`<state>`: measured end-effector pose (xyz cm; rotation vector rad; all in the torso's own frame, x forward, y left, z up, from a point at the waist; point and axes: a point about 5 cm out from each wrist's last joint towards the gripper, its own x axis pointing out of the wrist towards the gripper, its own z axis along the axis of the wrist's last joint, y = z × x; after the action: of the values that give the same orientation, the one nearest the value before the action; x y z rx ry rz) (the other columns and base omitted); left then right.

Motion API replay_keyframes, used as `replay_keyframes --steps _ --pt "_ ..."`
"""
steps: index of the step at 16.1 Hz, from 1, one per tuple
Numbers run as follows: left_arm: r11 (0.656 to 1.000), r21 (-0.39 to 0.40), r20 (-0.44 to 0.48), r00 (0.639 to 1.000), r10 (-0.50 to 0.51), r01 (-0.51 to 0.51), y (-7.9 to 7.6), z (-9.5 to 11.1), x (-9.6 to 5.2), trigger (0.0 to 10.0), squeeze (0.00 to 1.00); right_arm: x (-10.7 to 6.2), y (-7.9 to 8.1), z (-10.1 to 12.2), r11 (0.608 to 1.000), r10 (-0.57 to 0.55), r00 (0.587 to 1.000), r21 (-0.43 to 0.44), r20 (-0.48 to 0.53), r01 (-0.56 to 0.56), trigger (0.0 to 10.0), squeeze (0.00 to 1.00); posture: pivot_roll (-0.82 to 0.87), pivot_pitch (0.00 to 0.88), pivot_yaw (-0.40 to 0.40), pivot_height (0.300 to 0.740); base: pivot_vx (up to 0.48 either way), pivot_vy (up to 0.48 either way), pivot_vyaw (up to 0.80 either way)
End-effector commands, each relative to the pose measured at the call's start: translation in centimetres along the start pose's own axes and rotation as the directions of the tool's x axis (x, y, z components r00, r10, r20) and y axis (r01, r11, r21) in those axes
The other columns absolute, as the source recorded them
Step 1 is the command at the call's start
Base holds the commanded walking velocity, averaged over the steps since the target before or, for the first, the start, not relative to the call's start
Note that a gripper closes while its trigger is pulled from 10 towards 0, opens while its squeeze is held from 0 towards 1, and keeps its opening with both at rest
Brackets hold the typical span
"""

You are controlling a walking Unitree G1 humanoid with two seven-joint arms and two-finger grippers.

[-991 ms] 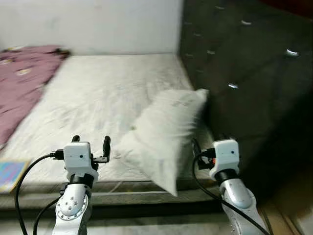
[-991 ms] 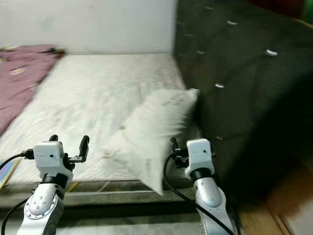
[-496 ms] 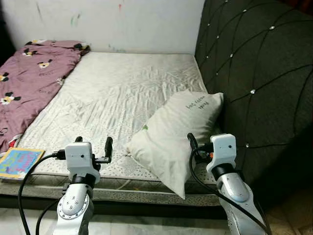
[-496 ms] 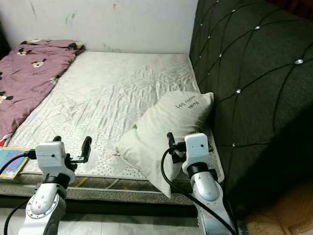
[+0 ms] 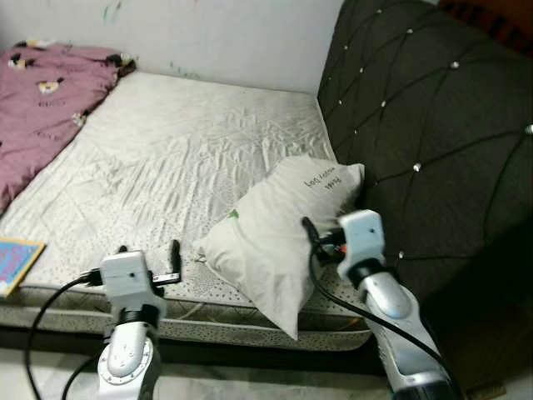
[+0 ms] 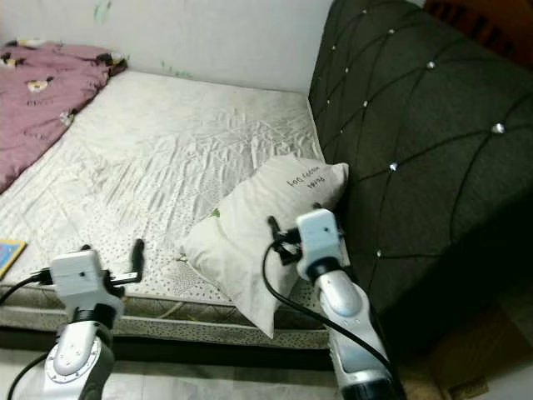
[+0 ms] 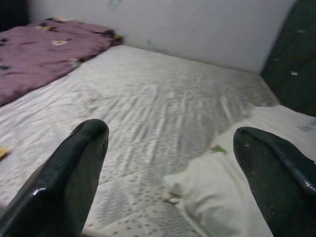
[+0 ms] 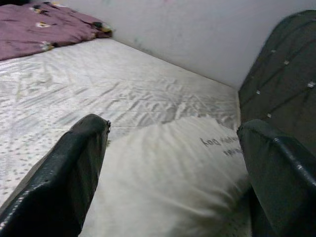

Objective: Clean up the room

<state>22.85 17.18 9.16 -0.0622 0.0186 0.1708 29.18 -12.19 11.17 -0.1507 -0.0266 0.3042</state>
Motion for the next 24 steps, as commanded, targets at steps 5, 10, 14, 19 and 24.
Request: replay_keyframes --steps 5,10,14,19,24 --pt "0.998 0.024 0.035 0.998 -0.055 0.054 -0.3 1.0 1.2 10.0 0.0 -0.1 0.1 -0.4 1.0 -0.019 1.0 -0.005 0.001 0.019 10.0 0.0 0.05 0.004 -0.071 0.74 0.0 0.0 0.48" --pt "0.996 0.021 0.035 0.996 -0.084 0.084 -0.9 1.1 2.1 10.0 0.0 -0.6 -0.9 -0.6 0.997 -0.074 0.997 0.007 -0.005 0.074 10.0 0.0 0.03 0.014 -0.042 0.74 0.0 0.0 0.16" --pt "0.994 0.024 0.037 0.994 -0.106 0.105 -1.2 1.3 2.9 10.0 0.0 -0.7 -1.2 -0.6 0.993 -0.121 0.993 0.015 0.005 0.121 10.0 0.0 0.01 0.014 -0.005 0.74 0.0 0.0 0.0" --pt "0.985 0.029 0.048 0.984 -0.17 0.169 -2.3 1.7 4.0 10.0 0.0 -0.6 -1.1 -0.6 0.986 -0.163 0.987 0.027 0.016 0.162 10.0 0.0 0.0 0.0 0.039 0.74 0.0 0.0 0.0" --pt "0.985 0.019 0.058 0.983 -0.173 0.172 -2.2 1.8 3.8 10.0 0.0 0.1 -1.2 -0.4 0.988 -0.152 0.988 0.012 0.027 0.151 10.0 0.0 0.02 0.0 0.022 0.74 0.0 0.0 0.2"
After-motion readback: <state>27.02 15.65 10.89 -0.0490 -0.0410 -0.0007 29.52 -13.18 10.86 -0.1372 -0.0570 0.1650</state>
